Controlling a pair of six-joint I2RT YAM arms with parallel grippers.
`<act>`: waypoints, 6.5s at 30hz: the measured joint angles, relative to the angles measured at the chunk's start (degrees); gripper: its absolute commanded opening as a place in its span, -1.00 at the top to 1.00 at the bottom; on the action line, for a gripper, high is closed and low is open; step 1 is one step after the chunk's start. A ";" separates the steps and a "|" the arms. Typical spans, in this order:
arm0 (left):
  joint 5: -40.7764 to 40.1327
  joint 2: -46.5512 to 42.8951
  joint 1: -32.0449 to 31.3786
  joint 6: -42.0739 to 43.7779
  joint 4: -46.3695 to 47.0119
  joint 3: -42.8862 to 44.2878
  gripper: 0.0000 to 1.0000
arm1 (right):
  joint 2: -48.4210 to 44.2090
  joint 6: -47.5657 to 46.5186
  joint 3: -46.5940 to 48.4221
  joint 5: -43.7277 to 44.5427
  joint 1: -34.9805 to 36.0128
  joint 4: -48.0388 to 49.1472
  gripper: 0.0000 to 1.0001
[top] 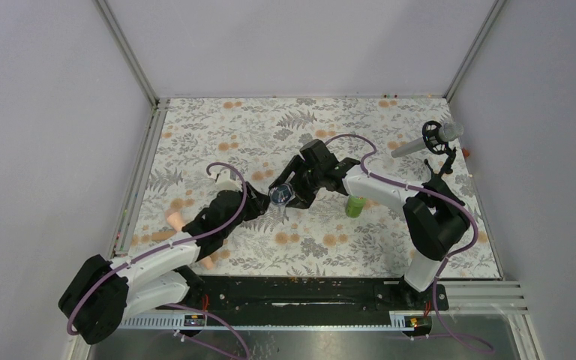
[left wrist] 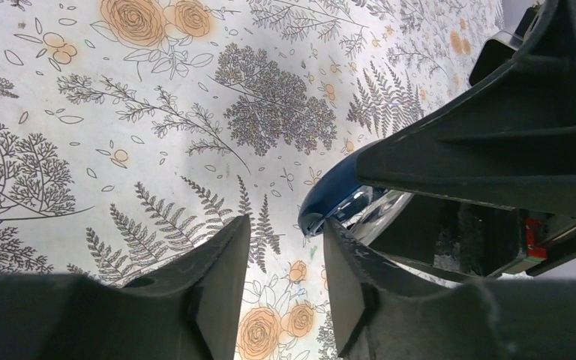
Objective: Sort the pills into containers
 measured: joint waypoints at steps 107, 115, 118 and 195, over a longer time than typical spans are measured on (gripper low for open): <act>38.56 13.29 16.50 -5.66 -16.09 16.15 1.00 | -4.15 -72.43 6.71 17.31 10.27 -6.75 -0.57; 37.70 12.79 17.75 -3.63 -15.91 15.63 1.00 | -5.05 -66.77 6.86 22.95 10.25 -7.04 -0.31; 38.40 11.15 17.81 -2.82 -15.67 14.40 1.00 | -5.68 -63.56 6.60 25.18 7.76 -6.95 -0.27; -11.32 -28.72 18.18 13.27 -37.57 11.30 -0.97 | 14.80 -71.89 33.62 22.58 0.74 -30.95 -0.94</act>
